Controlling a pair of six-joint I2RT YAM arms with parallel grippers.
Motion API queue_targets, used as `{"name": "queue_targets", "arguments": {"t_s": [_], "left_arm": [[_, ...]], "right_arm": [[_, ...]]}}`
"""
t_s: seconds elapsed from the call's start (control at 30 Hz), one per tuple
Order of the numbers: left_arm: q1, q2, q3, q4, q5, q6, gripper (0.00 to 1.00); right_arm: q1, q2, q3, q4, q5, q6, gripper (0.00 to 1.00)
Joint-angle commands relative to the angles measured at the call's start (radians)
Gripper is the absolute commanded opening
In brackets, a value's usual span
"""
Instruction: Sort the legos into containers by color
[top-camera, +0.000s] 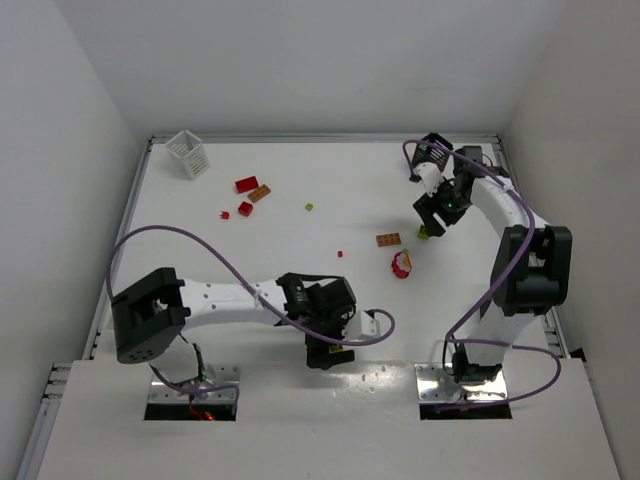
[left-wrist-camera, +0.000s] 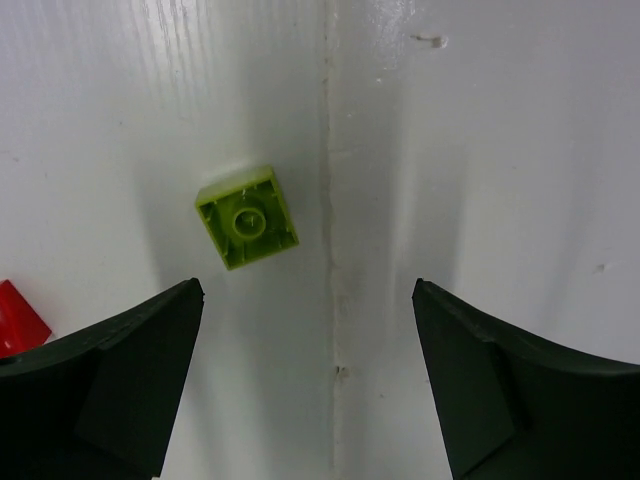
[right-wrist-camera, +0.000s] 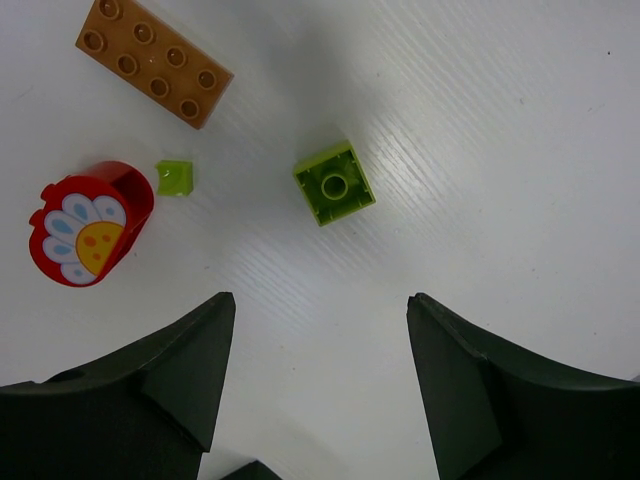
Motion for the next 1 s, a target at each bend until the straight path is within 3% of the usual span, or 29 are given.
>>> {"name": "queue_targets", "arguments": {"t_s": [0.0, 0.3, 0.53, 0.63, 0.77, 0.83, 0.97], "left_arm": [[-0.028, 0.035, 0.020, 0.078, -0.071, -0.079, 0.92], [-0.038, 0.144, 0.051, 0.109, -0.142, -0.128, 0.90], [-0.038, 0.166, 0.051, 0.138, -0.142, -0.139, 0.82], [-0.038, 0.175, 0.051, 0.138, -0.142, -0.139, 0.74], [-0.038, 0.186, 0.060, 0.138, -0.142, -0.139, 0.57], [-0.028, 0.186, 0.060, 0.138, -0.142, -0.130, 0.44], [-0.019, 0.153, 0.060, 0.128, -0.131, -0.098, 0.36]], "right_arm": [[0.004, -0.025, -0.004, 0.031, 0.000, 0.000, 0.70], [0.004, -0.045, -0.024, 0.040, 0.010, 0.000, 0.70], [0.004, -0.054, -0.035, 0.040, 0.019, -0.009, 0.70], [0.004, -0.045, -0.026, 0.040, 0.019, -0.009, 0.70], [0.004, -0.045, -0.026, 0.040, 0.019, -0.009, 0.70], [0.004, -0.045, -0.026, 0.040, 0.019, -0.009, 0.70], [0.004, -0.045, -0.026, 0.040, 0.019, -0.009, 0.70]]}}
